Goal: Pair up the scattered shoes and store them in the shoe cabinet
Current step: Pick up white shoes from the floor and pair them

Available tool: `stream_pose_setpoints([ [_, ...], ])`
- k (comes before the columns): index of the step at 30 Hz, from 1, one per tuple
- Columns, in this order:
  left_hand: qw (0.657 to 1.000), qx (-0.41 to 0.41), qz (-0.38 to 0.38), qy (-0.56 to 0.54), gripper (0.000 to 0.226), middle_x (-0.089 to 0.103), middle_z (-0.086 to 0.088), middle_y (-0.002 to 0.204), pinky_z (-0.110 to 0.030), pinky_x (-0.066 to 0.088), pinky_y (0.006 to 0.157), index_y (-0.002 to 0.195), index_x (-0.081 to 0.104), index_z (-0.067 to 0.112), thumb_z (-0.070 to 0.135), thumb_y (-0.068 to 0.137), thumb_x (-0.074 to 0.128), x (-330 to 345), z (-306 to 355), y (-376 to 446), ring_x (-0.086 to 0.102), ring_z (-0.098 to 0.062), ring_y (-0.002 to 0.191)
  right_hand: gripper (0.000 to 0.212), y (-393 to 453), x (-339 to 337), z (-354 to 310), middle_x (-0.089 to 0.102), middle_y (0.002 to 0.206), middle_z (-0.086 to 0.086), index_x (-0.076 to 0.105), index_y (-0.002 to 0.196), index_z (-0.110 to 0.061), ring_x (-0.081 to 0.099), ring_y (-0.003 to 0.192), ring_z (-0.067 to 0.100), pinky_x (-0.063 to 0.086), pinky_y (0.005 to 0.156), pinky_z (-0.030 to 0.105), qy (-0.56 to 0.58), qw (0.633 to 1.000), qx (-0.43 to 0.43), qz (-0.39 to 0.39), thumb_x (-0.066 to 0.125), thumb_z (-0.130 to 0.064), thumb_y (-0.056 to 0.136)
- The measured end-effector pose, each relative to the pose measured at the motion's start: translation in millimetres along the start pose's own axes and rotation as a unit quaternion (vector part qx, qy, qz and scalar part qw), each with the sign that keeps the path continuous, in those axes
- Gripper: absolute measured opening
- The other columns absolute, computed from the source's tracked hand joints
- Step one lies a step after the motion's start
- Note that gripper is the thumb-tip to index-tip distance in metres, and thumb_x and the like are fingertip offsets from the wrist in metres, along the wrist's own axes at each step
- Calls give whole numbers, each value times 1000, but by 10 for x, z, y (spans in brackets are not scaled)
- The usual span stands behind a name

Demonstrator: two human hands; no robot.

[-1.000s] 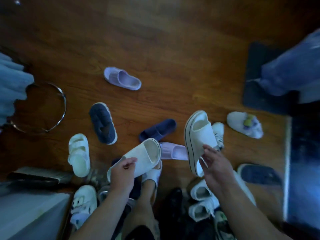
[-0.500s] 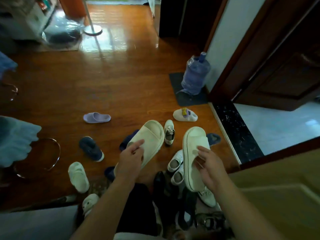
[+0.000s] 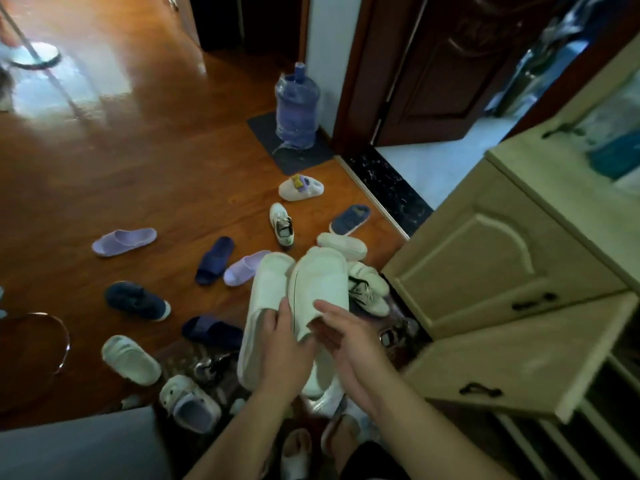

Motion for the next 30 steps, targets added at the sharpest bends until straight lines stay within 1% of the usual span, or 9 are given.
stream_pose_setpoints([
  [6,990,50,39,129,56,36,-11,149,-44,32,108,154,32,19,22,100,47,-23,82,-241,36,-35,131,25,-573,-200,158,74,110,14,72,111,-6,72,101,24,55,79,29,-23,998,1,-63,50,-8,100],
  [9,987,67,7,144,51,39,-12,149,-45,26,111,152,38,17,19,101,45,114,56,-243,35,-35,134,26,-794,-779,143,74,85,13,74,87,-14,69,69,19,53,60,28,-123,990,-37,61,52,-10,101],
  [11,990,73,-17,122,49,42,-13,148,-44,21,112,151,41,17,18,102,44,180,11,-276,34,-35,135,23,-938,-1206,184,68,76,11,70,82,-15,62,62,17,51,60,27,-257,950,-42,171,55,-7,99],
  [15,992,61,-98,43,44,51,-12,143,-43,29,110,144,52,18,16,101,42,389,-38,-410,42,-33,129,33,-965,-1389,258,62,94,-15,63,119,-24,59,86,6,42,66,4,-438,868,-74,221,63,-8,91],
  [17,985,12,-174,11,38,52,-9,142,-44,36,109,135,57,20,19,100,40,513,-107,-516,47,-30,125,55,-869,-1222,261,59,118,-11,51,138,-27,57,108,9,47,87,19,-483,845,-125,192,69,-19,87],
  [19,960,-96,-225,-136,29,58,-9,133,-44,43,103,122,60,21,25,96,48,562,-220,-678,55,-28,112,65,-777,-1033,356,53,128,1,47,142,-24,52,121,22,48,97,38,-529,821,-157,143,72,-29,81],
  [22,910,-189,-249,-272,40,74,-17,103,-51,57,89,114,70,8,30,85,56,618,-377,-824,70,-38,94,87,-736,-879,575,46,132,4,32,152,-23,45,123,28,50,94,46,-602,779,-151,88,62,-58,78],
  [24,905,-190,-254,-284,31,77,-14,88,-42,61,72,104,74,9,26,88,53,585,-429,-875,74,-33,82,99,-759,-848,589,47,132,4,22,155,-22,50,119,27,52,88,46,-625,759,-155,101,51,-72,75],
  [30,882,-215,-258,-329,25,74,-15,72,-32,59,62,89,71,6,15,100,51,483,-499,-886,73,-28,68,82,-729,-632,492,53,126,-12,39,134,-33,60,110,15,54,86,48,-526,817,-201,122,61,-81,71],
])
Point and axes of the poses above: each hand's wrist, its own y-axis towards the middle knuckle, its own x-axis out of the palm, z = x × y, the point moved 10 cm from there along y, towards the middle knuckle
